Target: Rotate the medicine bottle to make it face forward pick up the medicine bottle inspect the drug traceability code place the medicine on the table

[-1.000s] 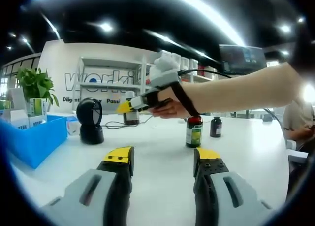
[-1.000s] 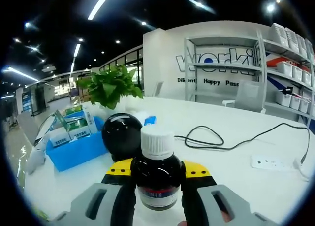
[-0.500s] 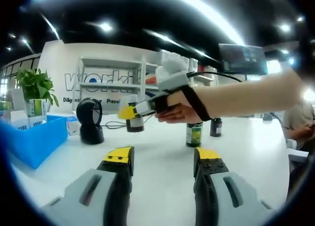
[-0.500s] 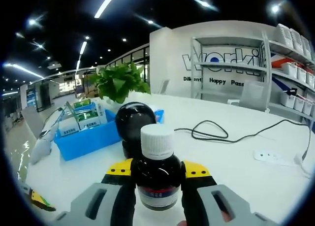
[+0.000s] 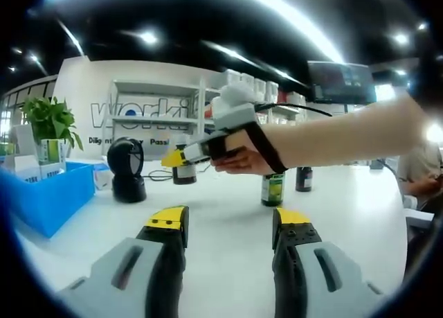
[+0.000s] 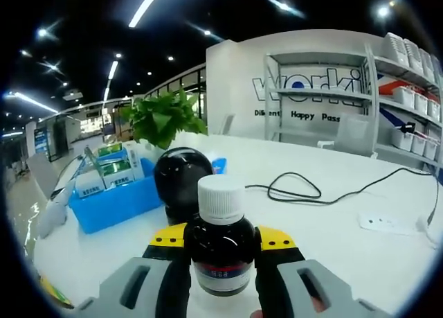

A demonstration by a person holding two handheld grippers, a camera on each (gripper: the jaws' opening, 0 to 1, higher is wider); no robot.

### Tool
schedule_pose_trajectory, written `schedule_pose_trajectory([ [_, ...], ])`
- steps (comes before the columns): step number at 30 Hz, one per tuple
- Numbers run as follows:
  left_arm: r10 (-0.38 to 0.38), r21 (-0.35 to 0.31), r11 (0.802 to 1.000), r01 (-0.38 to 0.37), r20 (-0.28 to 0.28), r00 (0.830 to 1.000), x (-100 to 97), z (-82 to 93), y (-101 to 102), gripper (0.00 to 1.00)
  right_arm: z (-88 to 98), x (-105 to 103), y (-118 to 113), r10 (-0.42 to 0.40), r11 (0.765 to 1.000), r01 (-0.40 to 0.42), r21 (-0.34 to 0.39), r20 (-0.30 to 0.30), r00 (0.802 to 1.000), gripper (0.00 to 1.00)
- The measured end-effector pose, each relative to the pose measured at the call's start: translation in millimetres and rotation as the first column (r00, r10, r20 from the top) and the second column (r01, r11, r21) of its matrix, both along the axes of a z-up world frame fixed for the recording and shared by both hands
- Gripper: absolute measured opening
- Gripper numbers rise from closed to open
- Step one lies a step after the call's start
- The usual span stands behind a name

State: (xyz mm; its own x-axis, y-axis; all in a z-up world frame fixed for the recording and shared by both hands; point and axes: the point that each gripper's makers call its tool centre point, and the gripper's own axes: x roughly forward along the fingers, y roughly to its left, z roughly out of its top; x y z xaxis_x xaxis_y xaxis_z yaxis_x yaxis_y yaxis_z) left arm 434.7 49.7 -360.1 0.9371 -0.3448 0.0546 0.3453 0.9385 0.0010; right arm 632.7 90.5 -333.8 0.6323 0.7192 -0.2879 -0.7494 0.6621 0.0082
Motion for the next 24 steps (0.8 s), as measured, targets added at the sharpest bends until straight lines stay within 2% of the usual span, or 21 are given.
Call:
schedule_pose_trajectory([
  [7,0.0,0.0,1.0,0.0,0.002,1.0,-0.3,0.4,0,0.39,13.0,-4,9,-0.005,0.999,0.005,0.038,0.01,1.0,0.31],
  [10,0.0,-0.002,1.0,0.0,0.002,1.0,0.0,0.5,0,0.39,14.0,8,19,-0.007,0.999,0.006,0.052,0.011,1.0,0.31],
  [16,-0.001,-0.003,1.0,0.001,0.002,1.0,0.1,0.5,0,0.39,11.5,13,33,0.003,0.999,-0.003,0.055,0.008,1.0,0.31],
  [21,-0.002,-0.004,1.0,0.002,0.003,1.0,-0.2,0.6,0,0.39,9.3,31,26,-0.036,0.998,0.035,0.051,0.018,0.999,0.31],
  [24,-0.001,-0.005,1.0,0.001,0.003,1.0,-0.3,0.7,0,0.39,6.6,50,20,-0.072,0.996,0.072,0.055,0.004,0.997,0.31],
])
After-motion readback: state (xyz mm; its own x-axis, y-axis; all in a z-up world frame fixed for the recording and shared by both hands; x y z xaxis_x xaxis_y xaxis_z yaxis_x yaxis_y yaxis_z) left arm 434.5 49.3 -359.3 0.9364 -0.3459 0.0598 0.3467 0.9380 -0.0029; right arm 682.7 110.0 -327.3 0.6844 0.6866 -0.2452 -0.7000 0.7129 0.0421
